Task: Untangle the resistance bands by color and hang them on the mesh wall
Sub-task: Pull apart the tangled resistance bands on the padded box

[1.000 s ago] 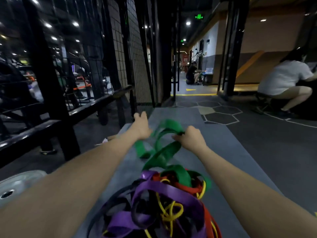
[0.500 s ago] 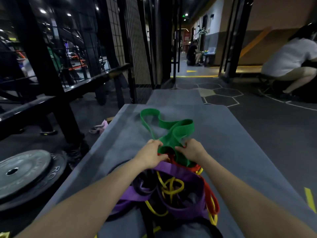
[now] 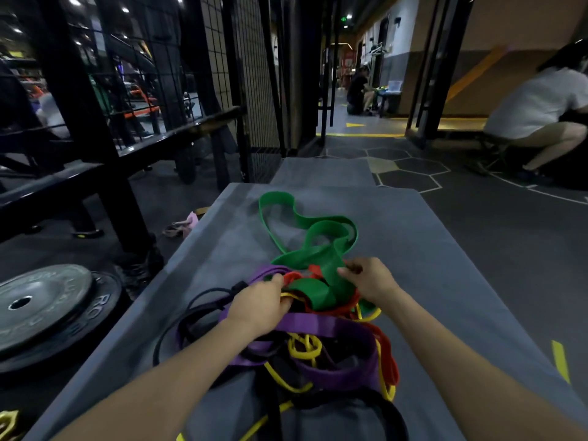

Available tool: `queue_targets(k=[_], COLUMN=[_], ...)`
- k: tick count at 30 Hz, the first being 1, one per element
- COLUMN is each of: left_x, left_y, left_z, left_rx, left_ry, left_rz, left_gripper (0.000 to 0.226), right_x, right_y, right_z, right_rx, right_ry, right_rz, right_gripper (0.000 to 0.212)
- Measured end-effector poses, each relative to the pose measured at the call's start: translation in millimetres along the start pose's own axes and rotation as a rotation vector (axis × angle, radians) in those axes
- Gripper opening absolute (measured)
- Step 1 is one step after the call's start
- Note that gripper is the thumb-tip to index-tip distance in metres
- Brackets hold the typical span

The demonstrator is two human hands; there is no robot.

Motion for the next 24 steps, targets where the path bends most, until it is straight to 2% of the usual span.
queue_targets(k=[2, 5, 9, 11, 13, 14, 16, 18, 21, 22, 24], left_x=[-3.2, -11.4, -23.5, -22.1, -16.9, -16.6, -23.9, -38.2, -48.2, -47.7, -37.6], left_y=[4.2, 13.6, 31.2, 44.2, 50.4, 46.4, 30.4, 13.6, -17.7, -31.6, -57.9], left_z=[-8.6, -19.2, -30.4, -31.7, -29.6, -27.6, -16.6, 2.2, 21.8, 23.9, 25.9], left_rx=[-0.012, -0.032, -0.059, -0.104, -0.126, -0.122, -0.076, -0.062, -0.049, -0.014, 0.076], left_ry=[-0.009, 0.017, 0.015, 0.079, 0.24, 0.334, 0.4, 0.239, -0.008, -0.038, 0.006], left_rz=[0.032, 0.042, 0.108, 0.062, -0.149, -0.293, -0.426, -0.45, -0.416, -0.391, -0.272], left_gripper=[0.035, 0.037, 0.037, 0.039, 0.043, 0.044, 0.037, 0.029, 0.036, 0.039, 0.048], right_x=[-17.5, -42.1, -59.2, -54.2, -40.4, -34.4, -28.9, -28.6, -30.3, -32.5, -41.8], right_y=[3.1, -6.5, -25.0, -39.0, -55.2, -61.5, -63.3, -57.6, -55.1, -57.2, -63.8], right_z=[-5.2, -8.4, -14.8, -19.8, -25.2, -27.3, -29.8, -27.7, -25.2, -25.9, -29.7], right_rx=[-0.011, 0.084, 0.223, 0.321, 0.413, 0.433, 0.421, 0.378, 0.335, 0.325, 0.326], right_ry=[-0.136, -0.278, -0.422, -0.4, -0.31, -0.28, -0.254, -0.238, -0.216, -0.225, -0.262], right_rz=[-0.019, 0.137, 0.315, 0.345, 0.342, 0.338, 0.343, 0.347, 0.349, 0.357, 0.376], right_gripper=[0.026, 0.037, 0.039, 0.037, 0.027, 0.029, 0.03, 0.032, 0.037, 0.038, 0.04])
Point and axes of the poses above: each hand's wrist, its own z-axis towards the middle knuckle, its own x-axis out of the palm, y = z × x, the point moved 7 cm from there along z, towards the middle knuckle, and after that the axes turned 7 degrees about z, right-handed, at the moved point
